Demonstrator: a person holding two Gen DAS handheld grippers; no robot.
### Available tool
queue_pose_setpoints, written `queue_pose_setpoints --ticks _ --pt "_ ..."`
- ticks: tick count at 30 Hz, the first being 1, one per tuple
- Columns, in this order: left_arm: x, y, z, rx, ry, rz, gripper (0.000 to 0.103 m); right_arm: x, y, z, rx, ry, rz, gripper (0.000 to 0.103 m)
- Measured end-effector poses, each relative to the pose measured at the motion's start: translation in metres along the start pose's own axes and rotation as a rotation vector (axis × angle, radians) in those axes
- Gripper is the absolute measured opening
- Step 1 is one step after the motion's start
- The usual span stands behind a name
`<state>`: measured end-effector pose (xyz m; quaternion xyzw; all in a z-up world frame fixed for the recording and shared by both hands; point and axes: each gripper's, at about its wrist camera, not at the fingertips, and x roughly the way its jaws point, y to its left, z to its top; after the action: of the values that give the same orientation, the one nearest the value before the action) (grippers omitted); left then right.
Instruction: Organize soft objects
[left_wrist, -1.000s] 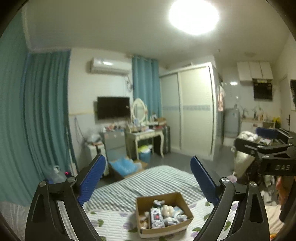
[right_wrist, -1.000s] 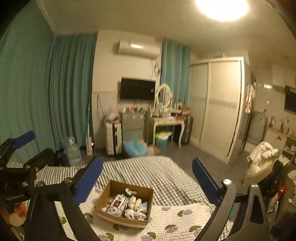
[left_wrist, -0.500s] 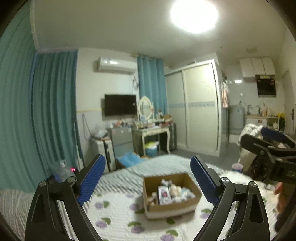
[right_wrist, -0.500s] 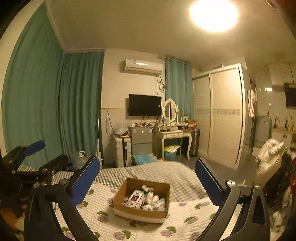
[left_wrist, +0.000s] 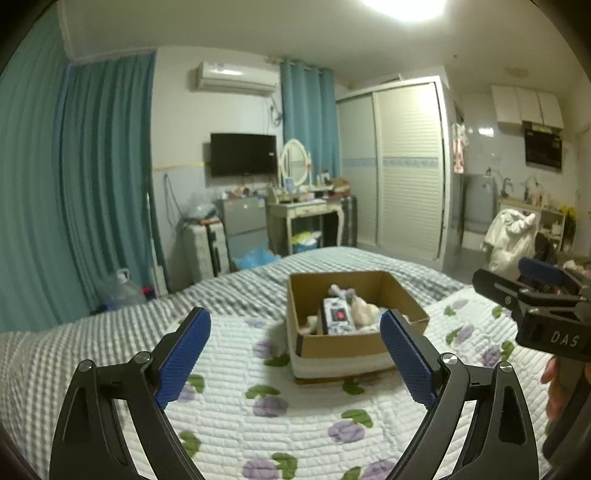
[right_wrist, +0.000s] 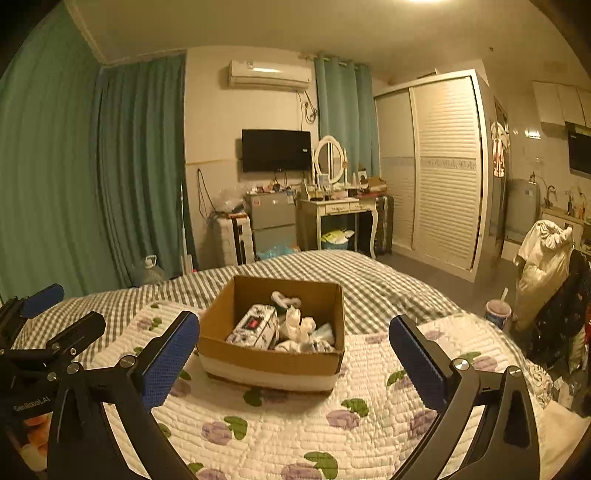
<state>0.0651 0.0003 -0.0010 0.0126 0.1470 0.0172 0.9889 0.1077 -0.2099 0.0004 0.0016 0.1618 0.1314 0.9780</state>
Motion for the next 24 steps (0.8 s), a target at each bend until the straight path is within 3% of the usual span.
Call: queue_pose_setpoints --ticks 24 --pt "-0.003 0.013 -0.008 -0.044 -0.001 -0.036 0.095 -0.006 0.004 -0.007 0.006 0.023 0.000 0.103"
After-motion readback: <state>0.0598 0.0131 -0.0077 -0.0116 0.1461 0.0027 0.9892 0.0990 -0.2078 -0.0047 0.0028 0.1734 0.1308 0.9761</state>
